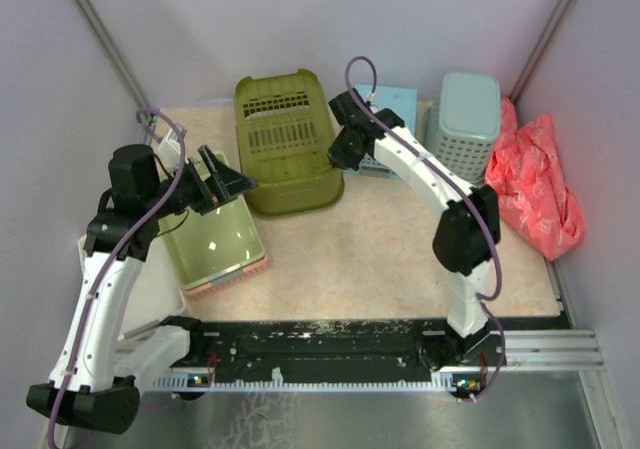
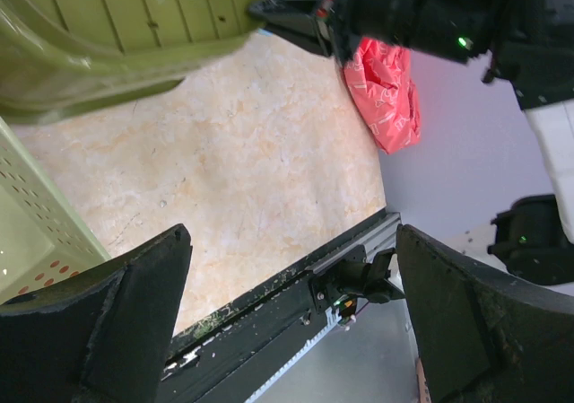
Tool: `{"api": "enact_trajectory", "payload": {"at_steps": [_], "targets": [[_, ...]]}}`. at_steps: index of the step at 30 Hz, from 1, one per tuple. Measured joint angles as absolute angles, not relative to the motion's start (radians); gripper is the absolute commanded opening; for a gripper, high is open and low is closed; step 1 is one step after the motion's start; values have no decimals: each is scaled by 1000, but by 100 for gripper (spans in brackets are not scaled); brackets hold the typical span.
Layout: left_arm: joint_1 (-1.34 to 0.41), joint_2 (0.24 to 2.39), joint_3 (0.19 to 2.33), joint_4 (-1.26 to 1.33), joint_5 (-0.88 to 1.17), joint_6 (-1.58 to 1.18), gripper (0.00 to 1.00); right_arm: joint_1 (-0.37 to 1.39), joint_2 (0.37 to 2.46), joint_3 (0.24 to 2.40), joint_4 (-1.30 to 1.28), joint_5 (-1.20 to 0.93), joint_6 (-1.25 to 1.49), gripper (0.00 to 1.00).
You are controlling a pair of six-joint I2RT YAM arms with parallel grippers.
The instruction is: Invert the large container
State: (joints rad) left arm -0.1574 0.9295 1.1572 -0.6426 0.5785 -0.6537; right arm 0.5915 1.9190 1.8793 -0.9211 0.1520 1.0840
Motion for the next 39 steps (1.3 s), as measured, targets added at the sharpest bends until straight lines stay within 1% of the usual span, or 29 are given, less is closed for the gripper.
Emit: {"api": "enact_trajectory", "payload": {"at_steps": [4,7,8,9,10,11,13,14,18,22,28,30,32,34,37,39], "targets": [[-157,929,1170,-653,566,-654,99,581,2072,2040,-928,176,1124,0],[-157,928,1172,-662,554,-654,99,575,2128,2117,-929,191,1153,0],[-157,927,1172,-667,550,-654,99,572,2139,2131,-929,185,1161,9],[-157,926,1172,-675,544,-654,99,569,2144,2139,-936,165,1165,24],[-157,925,1174,-685,537,-653,99,568,2145,2141,-937,160,1166,47],[-157,924,1178,-695,529,-649,99,566,2148,2143,-930,146,1170,61],[-157,924,1188,-713,509,-641,99,561,2150,2144,-881,121,1159,75],[-157,925,1196,-729,493,-633,99,559,2150,2146,-853,107,1139,80],[-157,928,1218,-792,418,-603,99,554,2127,2128,-776,97,1058,81],[-167,950,1219,-855,304,-579,99,553,1965,1946,-710,98,930,81],[-270,994,1172,-882,56,-584,97,550,1474,1470,-620,126,739,81],[-329,1010,1150,-875,-20,-599,95,544,1334,1353,-614,141,713,81],[-394,1040,1136,-859,-87,-624,89,537,1211,1249,-619,154,701,79],[-448,1084,1123,-831,-152,-651,79,533,1118,1160,-629,167,699,78],[-489,1161,1096,-792,-238,-696,63,532,1039,1072,-645,191,699,77],[-494,1204,1077,-776,-297,-726,57,532,1002,1041,-661,214,699,76]]}}
